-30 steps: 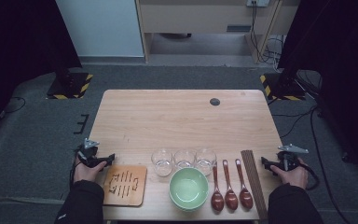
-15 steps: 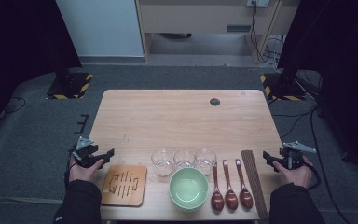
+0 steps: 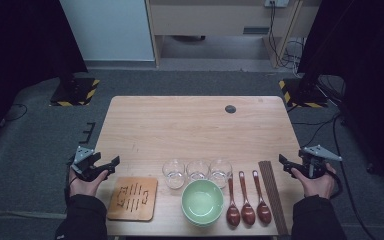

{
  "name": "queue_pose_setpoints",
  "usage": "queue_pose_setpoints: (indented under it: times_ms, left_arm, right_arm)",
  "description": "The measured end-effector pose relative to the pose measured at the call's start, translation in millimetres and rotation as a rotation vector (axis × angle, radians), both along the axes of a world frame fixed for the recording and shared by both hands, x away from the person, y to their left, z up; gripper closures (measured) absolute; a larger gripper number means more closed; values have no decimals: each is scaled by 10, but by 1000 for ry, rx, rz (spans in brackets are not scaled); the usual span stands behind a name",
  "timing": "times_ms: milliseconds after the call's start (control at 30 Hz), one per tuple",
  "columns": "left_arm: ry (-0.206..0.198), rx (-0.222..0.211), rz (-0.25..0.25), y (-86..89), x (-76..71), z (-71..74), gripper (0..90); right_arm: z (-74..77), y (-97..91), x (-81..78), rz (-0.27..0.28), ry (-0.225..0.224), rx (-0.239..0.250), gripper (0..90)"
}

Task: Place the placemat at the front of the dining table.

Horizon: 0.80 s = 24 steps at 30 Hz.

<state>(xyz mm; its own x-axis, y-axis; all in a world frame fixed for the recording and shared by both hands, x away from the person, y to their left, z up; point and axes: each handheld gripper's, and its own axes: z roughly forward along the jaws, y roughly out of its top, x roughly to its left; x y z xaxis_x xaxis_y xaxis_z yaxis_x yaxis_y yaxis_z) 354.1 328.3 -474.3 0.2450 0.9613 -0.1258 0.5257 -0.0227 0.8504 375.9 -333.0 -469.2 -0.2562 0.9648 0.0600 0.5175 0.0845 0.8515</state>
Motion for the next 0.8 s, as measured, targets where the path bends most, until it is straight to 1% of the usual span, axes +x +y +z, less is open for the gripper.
queue_pose_setpoints:
  times_ms: [33,100,200,267,333,433,567,600,633,667,700,733,767,800]
  left_arm:
    - [-7,-3,2,-5,-4,15,193]
    - [-20,-13,5,-18,-16,45,193]
    - [-32,-28,-7,-40,-38,86,209]
    - [-38,-20,-11,-46,-47,100,209]
    - [-43,-22,2,-42,-49,111,207]
    - [-49,-27,6,-45,-60,133,204]
    - [-50,-36,0,-65,-79,171,205]
    - [-50,-39,-1,-70,-84,182,207]
    - [-52,-42,-1,-78,-89,194,207]
    - [-54,-41,-1,-85,-93,207,208]
    - [-59,-44,-4,-100,-101,231,208]
    - [-59,-44,-4,-100,-101,231,207]
    - [-65,-46,-8,-111,-108,248,207]
    - [-69,-47,-12,-117,-114,261,206]
  right_arm:
    - [50,35,2,9,-12,1,188]
    - [76,54,4,11,-18,2,182]
    - [156,120,10,28,-31,4,178]
    - [207,169,10,40,-39,4,175]
    - [251,226,12,47,-46,-1,173]
    - [321,308,15,72,-55,5,172]
    - [462,416,16,96,-88,18,164]
    - [550,477,20,110,-111,25,160]
    - [550,477,20,110,-111,25,160]
    - [596,517,21,119,-126,28,158]
    - [683,608,22,142,-148,29,152]
    - [717,643,20,151,-154,26,150]
    - [717,643,20,151,-154,26,150]
    - [770,702,17,164,-165,26,148]
